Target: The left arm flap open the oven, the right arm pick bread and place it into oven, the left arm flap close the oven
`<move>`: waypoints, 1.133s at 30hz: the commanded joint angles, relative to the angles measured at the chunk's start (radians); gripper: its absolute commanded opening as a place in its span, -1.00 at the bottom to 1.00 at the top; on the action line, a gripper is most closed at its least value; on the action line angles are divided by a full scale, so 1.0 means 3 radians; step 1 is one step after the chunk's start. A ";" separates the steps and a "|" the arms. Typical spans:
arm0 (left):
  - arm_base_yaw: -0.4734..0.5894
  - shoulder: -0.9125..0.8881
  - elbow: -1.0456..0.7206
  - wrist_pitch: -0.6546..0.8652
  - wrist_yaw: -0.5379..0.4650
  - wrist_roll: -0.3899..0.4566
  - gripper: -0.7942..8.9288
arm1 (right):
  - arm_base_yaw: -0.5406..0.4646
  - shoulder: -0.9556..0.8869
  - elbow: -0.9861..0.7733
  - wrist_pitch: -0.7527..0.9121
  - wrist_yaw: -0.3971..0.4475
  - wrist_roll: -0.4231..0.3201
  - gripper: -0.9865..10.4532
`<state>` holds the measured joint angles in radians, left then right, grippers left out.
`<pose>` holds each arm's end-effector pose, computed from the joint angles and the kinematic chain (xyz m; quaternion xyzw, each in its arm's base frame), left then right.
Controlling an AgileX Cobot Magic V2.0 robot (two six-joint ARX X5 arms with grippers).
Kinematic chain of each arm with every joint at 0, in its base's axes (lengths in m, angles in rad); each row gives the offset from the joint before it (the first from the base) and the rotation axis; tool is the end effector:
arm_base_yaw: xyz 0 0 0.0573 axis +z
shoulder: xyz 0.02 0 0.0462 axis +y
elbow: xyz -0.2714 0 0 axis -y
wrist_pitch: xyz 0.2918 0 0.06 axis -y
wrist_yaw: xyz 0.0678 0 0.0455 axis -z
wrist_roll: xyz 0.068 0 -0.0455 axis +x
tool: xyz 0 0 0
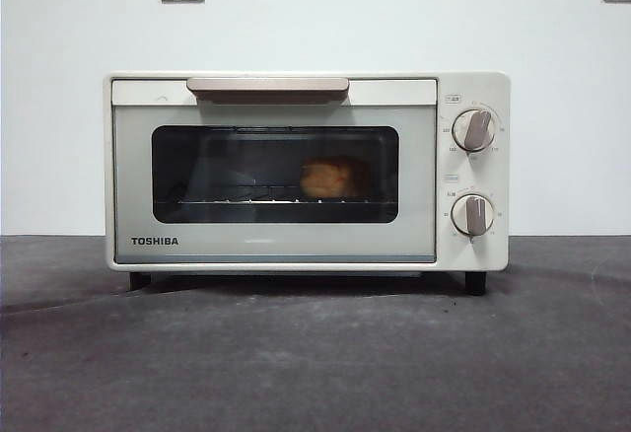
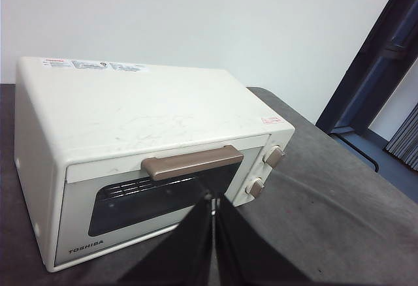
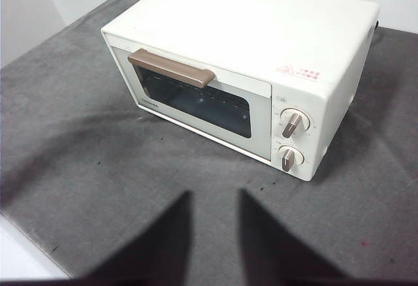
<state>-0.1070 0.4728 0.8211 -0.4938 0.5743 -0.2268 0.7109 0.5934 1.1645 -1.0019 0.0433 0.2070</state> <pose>0.1509 -0.0534 0.3650 -0.1231 0.1080 -0.3231 0.9321 0.1015 0.0835 0.4068 0.0171 0.2307 0.2978 0.9262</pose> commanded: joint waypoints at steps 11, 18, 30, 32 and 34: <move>-0.0004 -0.0009 0.0047 0.0041 -0.0008 0.0029 -0.82 | 0.0023 0.0018 0.0066 0.0100 0.0032 -0.0001 -0.80; 0.0010 -0.0238 -0.0455 0.0683 -0.0008 0.0031 -0.82 | 0.0023 0.0018 0.0066 0.0100 0.0032 -0.0001 -0.80; 0.0254 -0.1282 -0.2148 0.1197 -0.0749 0.0090 -0.82 | 0.0023 0.0018 0.0066 0.0100 0.0032 -0.0006 -0.80; 0.0257 -0.1413 -0.2310 0.1194 -0.0966 0.0078 -0.82 | 0.0023 0.0018 0.0066 0.0100 0.0033 -0.0006 -0.80; 0.0257 -0.1527 -0.2426 0.1195 -0.1106 0.0114 -0.82 | 0.0023 0.0018 0.0066 0.0100 0.0032 -0.0006 -0.80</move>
<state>-0.0303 0.0277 0.0956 -0.1547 0.2604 -0.1940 0.7109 0.5934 1.1645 -0.9825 0.0521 0.2062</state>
